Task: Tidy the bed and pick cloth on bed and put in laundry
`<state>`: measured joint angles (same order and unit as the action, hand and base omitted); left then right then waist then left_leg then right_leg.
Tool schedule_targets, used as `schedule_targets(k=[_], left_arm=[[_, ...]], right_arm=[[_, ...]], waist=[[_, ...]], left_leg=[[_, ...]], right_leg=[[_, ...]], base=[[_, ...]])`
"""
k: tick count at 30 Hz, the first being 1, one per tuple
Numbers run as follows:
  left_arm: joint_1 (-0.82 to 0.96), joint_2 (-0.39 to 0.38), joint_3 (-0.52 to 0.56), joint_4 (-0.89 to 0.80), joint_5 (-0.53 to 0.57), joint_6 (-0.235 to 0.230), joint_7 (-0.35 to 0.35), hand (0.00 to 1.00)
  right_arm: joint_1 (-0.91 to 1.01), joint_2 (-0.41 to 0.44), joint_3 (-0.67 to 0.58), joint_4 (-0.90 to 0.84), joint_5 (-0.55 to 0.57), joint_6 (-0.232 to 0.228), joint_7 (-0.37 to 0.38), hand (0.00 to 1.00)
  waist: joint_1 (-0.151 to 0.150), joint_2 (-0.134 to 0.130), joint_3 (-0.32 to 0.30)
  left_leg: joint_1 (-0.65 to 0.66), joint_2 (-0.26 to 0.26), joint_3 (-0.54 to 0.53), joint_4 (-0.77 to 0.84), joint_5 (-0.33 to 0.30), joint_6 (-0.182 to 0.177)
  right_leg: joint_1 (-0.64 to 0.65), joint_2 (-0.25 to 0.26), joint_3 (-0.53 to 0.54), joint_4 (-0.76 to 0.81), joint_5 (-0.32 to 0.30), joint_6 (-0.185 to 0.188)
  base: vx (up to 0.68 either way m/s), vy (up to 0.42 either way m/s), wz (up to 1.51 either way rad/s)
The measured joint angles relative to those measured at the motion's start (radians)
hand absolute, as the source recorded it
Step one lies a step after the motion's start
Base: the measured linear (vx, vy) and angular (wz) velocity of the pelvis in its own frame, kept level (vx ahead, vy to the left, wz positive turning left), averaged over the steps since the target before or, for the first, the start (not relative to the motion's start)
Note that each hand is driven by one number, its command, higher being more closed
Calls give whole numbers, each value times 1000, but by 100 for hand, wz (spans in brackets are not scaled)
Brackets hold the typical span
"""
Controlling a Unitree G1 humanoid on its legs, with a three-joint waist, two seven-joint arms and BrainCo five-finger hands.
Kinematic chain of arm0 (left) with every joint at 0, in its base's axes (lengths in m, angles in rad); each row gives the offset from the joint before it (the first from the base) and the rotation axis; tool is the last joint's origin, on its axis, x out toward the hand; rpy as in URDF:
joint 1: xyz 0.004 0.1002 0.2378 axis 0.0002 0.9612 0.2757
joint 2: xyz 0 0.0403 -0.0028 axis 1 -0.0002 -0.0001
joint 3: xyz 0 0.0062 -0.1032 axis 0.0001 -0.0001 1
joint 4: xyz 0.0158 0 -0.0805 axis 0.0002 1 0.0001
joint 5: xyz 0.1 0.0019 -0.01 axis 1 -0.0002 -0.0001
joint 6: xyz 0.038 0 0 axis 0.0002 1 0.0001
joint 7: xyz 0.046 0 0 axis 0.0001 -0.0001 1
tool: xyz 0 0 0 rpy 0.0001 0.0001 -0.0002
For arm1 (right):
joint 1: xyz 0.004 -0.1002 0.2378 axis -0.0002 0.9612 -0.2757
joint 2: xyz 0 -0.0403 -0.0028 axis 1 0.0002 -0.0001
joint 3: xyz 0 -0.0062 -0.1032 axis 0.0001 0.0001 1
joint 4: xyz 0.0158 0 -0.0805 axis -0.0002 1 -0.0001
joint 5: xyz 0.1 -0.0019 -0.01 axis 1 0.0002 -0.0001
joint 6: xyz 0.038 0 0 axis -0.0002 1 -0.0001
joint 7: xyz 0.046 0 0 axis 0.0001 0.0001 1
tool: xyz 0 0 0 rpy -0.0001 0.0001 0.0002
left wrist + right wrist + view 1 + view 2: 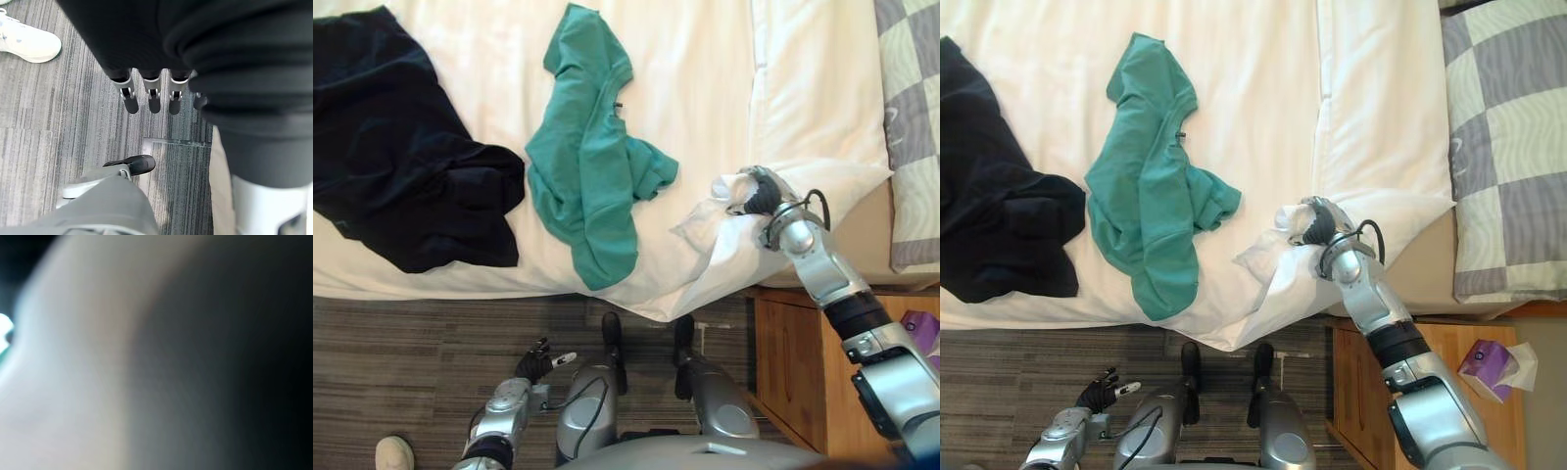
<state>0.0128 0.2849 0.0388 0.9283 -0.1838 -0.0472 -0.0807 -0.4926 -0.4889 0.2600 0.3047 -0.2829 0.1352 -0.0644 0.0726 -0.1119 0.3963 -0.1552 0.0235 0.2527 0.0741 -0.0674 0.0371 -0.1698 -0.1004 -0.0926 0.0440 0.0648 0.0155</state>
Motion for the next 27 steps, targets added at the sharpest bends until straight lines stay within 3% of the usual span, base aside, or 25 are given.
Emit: schedule_targets(k=[6,8,10,12,13,16,19,22,27], left_arm=[[20,-8,2,-2,16,-4,2,0],[40,-10,4,-4,20,-9,6,0],[68,-11,10,-2,20,-9,15,0],[82,-18,13,-3,20,-11,14,0],[95,-22,12,-3,20,-15,15,0],[132,-33,13,-3,20,-25,14,0],[197,-61,13,-3,19,-39,14,0],[266,-89,12,7,19,-46,11,0],[286,-118,24,10,20,-45,-3,0]], right_arm=[[321,80,-159,-258,161,-51,-102,100],[427,107,-201,-326,181,-70,-115,100],[552,145,-274,-385,184,-92,-120,100],[635,174,-333,-421,201,-118,-119,100],[686,186,-360,-446,212,-142,-115,0],[733,220,-387,-475,251,-184,-114,0],[800,271,-438,-430,341,-191,-115,0],[823,352,-541,-170,587,-206,-139,0],[863,425,-650,144,812,-272,-174,0]], waist=[[-14,-9,-5],[-34,-24,-16],[-70,-58,-42],[-95,-67,-68],[-107,-69,-97],[-118,-58,-145],[-134,-19,-213],[-140,16,-262],[-142,44,-288]], left_leg=[[34,21,30,-3,-8,-12],[49,25,45,-3,-12,-18],[64,27,69,-3,-17,-25],[70,29,75,-3,-19,-28],[72,25,83,-3,-21,-30],[102,20,98,-6,-26,-37],[144,20,101,-41,-26,-41],[189,18,125,-81,-22,-47],[236,9,152,-137,-11,-50]], right_leg=[[4,20,30,25,2,10],[6,26,51,29,1,12],[9,27,56,29,-12,31],[11,30,71,29,-22,34],[12,26,83,29,-40,37],[33,21,106,29,-72,39],[59,26,107,31,-90,38],[77,30,125,29,-96,38],[99,30,133,24,-100,43]], base=[[28,-8,-18],[35,-21,-38],[15,-33,-37],[-5,-44,-20],[-2,-38,-12],[15,-38,-17],[19,-19,-2],[48,0,-19],[24,10,-14]])
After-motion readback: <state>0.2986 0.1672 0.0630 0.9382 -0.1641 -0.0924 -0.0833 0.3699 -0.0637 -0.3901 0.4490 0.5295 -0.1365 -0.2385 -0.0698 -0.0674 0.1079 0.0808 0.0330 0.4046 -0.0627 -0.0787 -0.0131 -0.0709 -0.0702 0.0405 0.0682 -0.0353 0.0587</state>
